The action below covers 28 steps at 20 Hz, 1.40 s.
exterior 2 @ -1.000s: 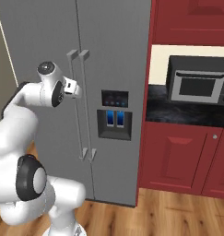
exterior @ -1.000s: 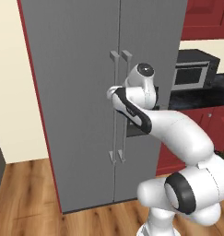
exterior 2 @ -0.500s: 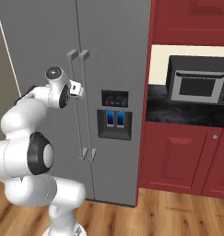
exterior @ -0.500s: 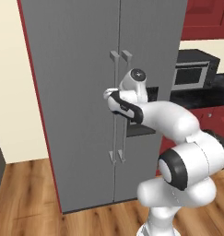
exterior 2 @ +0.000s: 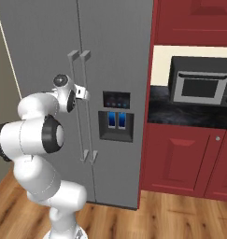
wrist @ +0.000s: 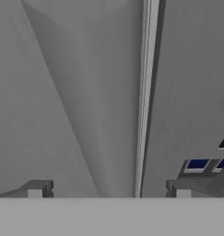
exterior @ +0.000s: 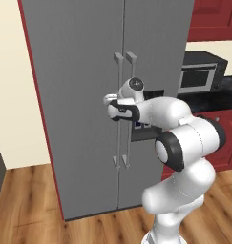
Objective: Take the lemon wedge from the fridge and place it on the plate with fish on the dining counter.
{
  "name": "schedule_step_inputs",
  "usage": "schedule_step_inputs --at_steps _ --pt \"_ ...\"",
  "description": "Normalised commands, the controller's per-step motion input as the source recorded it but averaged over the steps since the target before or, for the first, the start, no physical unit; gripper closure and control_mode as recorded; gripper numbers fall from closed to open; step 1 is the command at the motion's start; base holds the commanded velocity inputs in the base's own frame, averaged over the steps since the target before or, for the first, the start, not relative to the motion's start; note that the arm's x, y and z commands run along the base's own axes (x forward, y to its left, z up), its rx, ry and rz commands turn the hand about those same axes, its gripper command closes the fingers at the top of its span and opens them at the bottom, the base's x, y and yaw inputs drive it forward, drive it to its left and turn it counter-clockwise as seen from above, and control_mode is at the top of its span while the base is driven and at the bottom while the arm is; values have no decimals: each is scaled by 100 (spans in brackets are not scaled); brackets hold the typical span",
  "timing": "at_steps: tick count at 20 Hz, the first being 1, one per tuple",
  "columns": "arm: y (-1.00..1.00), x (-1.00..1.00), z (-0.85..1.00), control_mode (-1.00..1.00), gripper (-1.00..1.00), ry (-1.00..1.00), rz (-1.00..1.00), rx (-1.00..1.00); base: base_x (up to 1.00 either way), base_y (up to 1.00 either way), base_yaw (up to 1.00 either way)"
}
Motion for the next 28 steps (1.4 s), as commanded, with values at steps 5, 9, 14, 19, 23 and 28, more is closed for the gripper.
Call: schedule_step_inputs --at_steps 5,9,14,19,23,28 --pt "3 67 -17 -100 -100 0 0 0 0 0 0" --pt "7 62 -26 -100 -100 0 0 0 0 0 0" --pt "0 20 -6 -100 100 0 0 0 0 0 0" --pt "0 0 0 -100 100 0 0 0 0 0 0" --pt "1 -32 9 -100 100 -3 1 0 0 0 0" --pt "25 -75 19 -100 100 -11 6 0 0 0 0"
